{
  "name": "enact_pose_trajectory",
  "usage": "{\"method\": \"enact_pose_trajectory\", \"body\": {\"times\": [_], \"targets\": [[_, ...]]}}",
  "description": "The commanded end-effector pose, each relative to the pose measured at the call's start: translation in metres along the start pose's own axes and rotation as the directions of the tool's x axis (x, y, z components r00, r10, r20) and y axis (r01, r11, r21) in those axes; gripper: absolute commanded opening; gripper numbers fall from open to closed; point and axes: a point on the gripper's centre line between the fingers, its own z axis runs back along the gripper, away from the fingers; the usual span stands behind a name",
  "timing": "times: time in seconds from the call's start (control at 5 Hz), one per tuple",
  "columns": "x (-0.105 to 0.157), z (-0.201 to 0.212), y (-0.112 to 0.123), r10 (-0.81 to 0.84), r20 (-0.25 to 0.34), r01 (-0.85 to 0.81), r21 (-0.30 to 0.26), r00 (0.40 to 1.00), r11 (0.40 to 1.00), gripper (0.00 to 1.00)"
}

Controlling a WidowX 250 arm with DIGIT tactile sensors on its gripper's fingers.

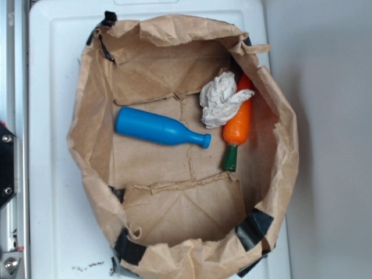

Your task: Grab the blue bottle.

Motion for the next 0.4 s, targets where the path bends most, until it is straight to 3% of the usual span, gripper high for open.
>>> {"method": "enact_pose_trajectory", "body": {"times": [0.0, 0.2], "targets": [[0.000, 0.000, 0.000, 0.000, 0.000, 0.000, 0.000, 1.000, 1.000, 1.00], [0.020, -0.013, 0.007, 0.013, -0.022, -0.013, 0.003, 1.000, 1.000, 1.00]]}}
